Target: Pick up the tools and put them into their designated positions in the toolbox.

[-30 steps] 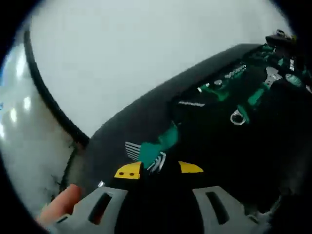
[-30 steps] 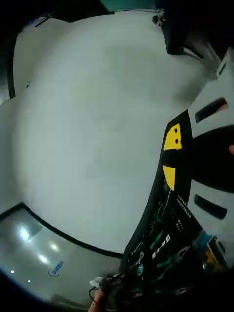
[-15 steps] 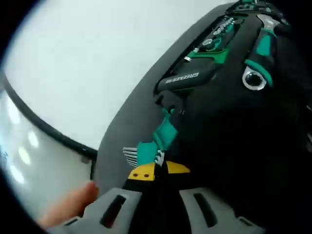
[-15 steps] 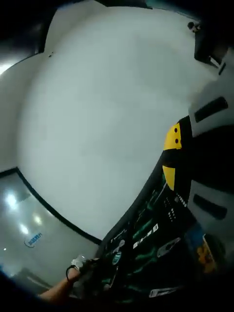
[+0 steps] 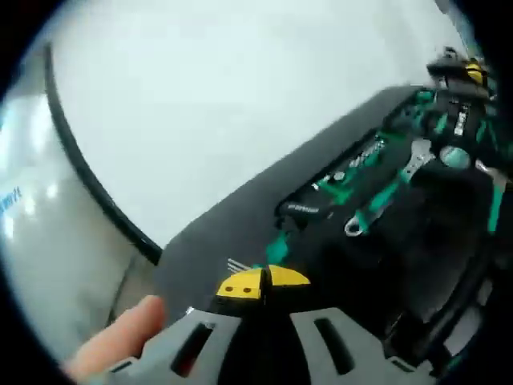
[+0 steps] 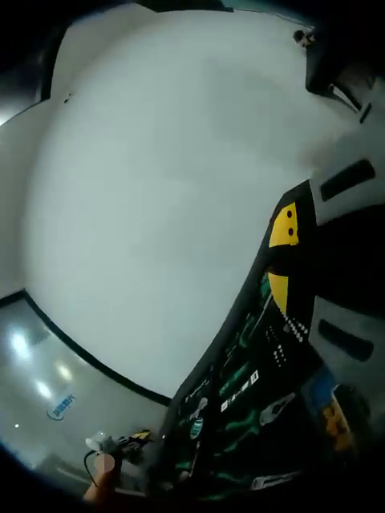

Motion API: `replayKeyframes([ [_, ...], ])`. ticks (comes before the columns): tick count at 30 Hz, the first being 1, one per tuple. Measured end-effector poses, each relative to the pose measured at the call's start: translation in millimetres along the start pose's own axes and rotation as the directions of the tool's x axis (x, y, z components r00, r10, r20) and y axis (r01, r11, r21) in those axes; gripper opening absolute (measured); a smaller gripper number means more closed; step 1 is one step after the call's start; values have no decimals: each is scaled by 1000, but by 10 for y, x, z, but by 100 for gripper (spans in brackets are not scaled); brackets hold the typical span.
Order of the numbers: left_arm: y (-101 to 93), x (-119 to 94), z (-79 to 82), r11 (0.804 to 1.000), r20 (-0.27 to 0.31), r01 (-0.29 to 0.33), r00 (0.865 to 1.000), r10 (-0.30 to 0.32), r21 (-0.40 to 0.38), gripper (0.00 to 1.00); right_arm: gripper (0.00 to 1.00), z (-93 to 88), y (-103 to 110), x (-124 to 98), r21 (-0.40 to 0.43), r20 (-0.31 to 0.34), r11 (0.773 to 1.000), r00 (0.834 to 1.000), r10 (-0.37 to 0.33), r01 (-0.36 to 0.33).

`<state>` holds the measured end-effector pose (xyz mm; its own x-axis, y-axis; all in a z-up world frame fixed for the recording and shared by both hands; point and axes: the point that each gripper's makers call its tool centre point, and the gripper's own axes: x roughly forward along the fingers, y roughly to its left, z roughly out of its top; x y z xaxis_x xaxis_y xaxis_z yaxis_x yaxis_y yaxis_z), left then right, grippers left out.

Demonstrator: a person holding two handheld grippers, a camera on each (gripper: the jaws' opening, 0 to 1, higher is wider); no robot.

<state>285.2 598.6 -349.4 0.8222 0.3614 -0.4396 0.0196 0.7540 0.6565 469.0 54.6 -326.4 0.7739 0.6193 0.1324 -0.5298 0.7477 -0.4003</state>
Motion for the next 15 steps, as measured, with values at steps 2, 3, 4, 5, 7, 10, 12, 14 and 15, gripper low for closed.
replayKeyframes([
  [2,132,98,-116,991,-61,-73,995,80,111,0,7,-5,2,1,-5,-2,1000,1000,1,-1],
  [3,134,190,-122,987,-39,-66,997,72,150,0,7,-9,3,-6,-6,-5,1000,1000,0,0],
  [4,44,284,-118,989,-25,-10,1000,13,145,2,7,-11,4,-4,-5,-6,1000,1000,1,-1],
  [5,-83,376,-178,991,-35,69,997,-65,113,8,7,-21,3,-4,-8,-10,1000,1000,1,-1],
  [7,-185,447,-335,992,-77,115,991,-112,42,13,7,-34,-2,-7,-14,-16,1000,1000,-2,2],
  [10,-220,621,-390,985,-77,115,991,-105,131,13,7,-52,-4,-9,-15,-25,1000,1000,-4,4],
  [12,-270,686,-437,986,-93,119,990,-108,121,13,7,-65,-5,0,-16,-31,1000,1000,-5,5],
  [14,-248,746,-498,990,-78,120,990,-115,74,11,7,-82,-4,7,-19,-39,1000,999,-5,4],
  [15,-262,775,-476,990,-52,131,990,-128,57,10,7,-88,-1,8,-19,-42,1000,999,-3,3],
])
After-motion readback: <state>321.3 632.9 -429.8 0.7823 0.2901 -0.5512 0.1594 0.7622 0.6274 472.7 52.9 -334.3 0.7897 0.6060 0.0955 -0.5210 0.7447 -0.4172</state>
